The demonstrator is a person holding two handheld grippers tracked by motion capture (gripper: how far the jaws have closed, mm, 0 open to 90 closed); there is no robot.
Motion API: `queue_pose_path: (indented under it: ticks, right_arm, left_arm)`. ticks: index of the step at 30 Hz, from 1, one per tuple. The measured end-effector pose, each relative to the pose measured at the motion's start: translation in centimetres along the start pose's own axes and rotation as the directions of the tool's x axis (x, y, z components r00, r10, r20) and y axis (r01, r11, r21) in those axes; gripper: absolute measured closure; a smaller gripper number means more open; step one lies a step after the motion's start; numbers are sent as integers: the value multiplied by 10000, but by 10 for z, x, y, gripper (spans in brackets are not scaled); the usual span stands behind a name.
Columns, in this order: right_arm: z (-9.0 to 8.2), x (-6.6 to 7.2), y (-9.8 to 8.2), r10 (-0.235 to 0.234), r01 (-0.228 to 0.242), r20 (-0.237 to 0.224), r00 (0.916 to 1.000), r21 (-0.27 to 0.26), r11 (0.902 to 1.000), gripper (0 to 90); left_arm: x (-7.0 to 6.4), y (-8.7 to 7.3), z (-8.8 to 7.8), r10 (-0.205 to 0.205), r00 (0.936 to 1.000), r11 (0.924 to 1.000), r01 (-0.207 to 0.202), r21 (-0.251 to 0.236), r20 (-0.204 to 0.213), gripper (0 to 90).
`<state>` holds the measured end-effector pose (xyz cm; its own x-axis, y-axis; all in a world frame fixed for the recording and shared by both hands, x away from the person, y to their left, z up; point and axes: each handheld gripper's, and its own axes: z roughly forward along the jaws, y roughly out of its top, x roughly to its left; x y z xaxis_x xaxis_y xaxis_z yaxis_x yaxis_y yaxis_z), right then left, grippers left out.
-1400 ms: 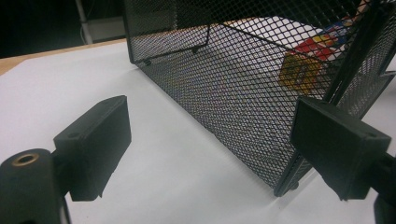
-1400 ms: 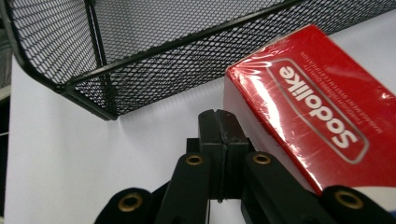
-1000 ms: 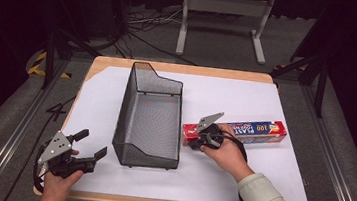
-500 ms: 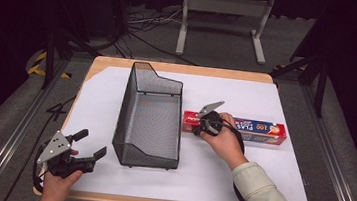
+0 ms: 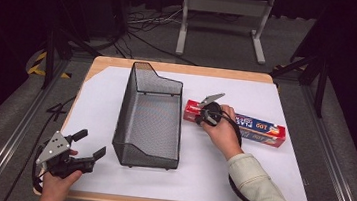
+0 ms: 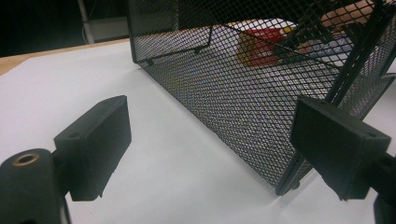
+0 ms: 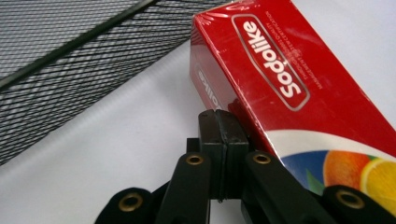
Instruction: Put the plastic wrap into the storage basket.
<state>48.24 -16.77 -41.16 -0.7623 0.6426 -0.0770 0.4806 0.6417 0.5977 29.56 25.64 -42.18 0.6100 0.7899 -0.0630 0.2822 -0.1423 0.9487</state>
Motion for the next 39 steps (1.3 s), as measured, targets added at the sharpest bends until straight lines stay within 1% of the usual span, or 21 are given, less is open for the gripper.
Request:
queue_pose_path:
  ticks: [2, 3, 5, 8, 10, 12, 13, 14, 17, 19, 21, 23, 25, 26, 27, 28, 29, 32, 35, 39]
  right_arm:
    - [0, -4, 0, 138, -138, 211, 9997, -13, 9999, 900]
    - [0, -7, -1, 308, -307, 215, 9993, -84, 9995, 900]
    - [0, -10, -4, 466, -466, -21, 9989, -249, 9986, 900]
    - [-3, -10, -7, 351, -356, -166, 9992, -333, 9988, 900]
    - [-11, -11, -8, 289, -309, -436, 9986, -476, 9984, 900]
    - [-14, -12, -9, 250, -276, -461, 9986, -573, 9980, 900]
    - [-27, -15, -11, 177, -230, -649, 9977, -811, 9964, 900]
    - [-27, -15, -11, 177, -230, -649, 9977, -811, 9964, 900]
    - [-46, -26, -14, 233, -296, -602, 9979, -1053, 9940, 900]
    - [-58, -36, -18, 454, -490, -344, 9984, -1118, 9925, 900]
    - [-65, -45, -21, 663, -679, -181, 9976, -1147, 9911, 900]
    - [-72, -55, -27, 917, -901, 72, 9958, -1200, 9887, 900]
    - [-78, -64, -32, 1245, -1209, 219, 9920, -1216, 9852, 900]
    - [-78, -64, -32, 1245, -1209, 219, 9920, -1216, 9852, 900]
    - [-82, -72, -36, 1563, -1503, 358, 9871, -1325, 9797, 900]
    - [-82, -72, -36, 1563, -1503, 358, 9871, -1325, 9797, 900]
    - [-84, -77, -38, 1718, -1653, 370, 9844, -1361, 9768, 900]
    - [-87, -88, -44, 1855, -1756, 767, 9796, -1210, 9770, 900]
    - [-90, -96, -46, 1980, -1868, 1119, 9738, -1033, 9770, 900]
    - [-92, -106, -52, 2209, -2127, 1526, 9633, -682, 9747, 900]
  left_arm:
    - [0, 0, 0, -11, 10000, 10000, 11, -4, -5, 133]
    - [0, 0, 0, -7, 10000, 10000, 7, -2, -6, 133]
    - [0, 0, 0, -3, 10000, 10000, 3, -18, 9, 133]
    - [0, 0, 0, -9, 10000, 10000, 10, -30, 22, 133]
    - [0, 0, 1, -15, 10000, 10000, 15, -34, 25, 133]
    - [0, 0, 1, -12, 10000, 10000, 12, -7, 16, 133]
    - [0, 0, 1, -1, 10000, 10000, 1, -10, 18, 133]
    - [0, 0, 1, 6, 10000, 10000, -6, 30, 29, 133]
    - [-1, 1, 3, 33, 10000, 10000, -33, -11, 72, 133]
    - [-2, 1, 3, 57, 9999, 10000, -58, 35, 112, 133]
    - [-3, 1, 4, 84, 9999, 10000, -85, 42, 106, 133]
    - [-2, 1, 4, 91, 9999, 10000, -92, 33, 124, 133]
    - [-2, 1, 4, 45, 9999, 10000, -45, 29, 113, 133]
    - [-2, 1, 4, 45, 9999, 10000, -45, 29, 113, 133]
    - [-2, 1, 4, 45, 9999, 10000, -45, 29, 113, 133]
    - [-2, 0, 4, 24, 9999, 10000, -24, 12, 100, 133]
    - [-2, 0, 4, 28, 9999, 10000, -28, 11, 105, 133]
    - [-2, 0, 3, 34, 9999, 10000, -34, -10, 125, 133]
    - [-2, 0, 3, 30, 9999, 10000, -30, 8, 124, 133]
    - [-2, 0, 3, 42, 9999, 10000, -42, 43, 110, 133]
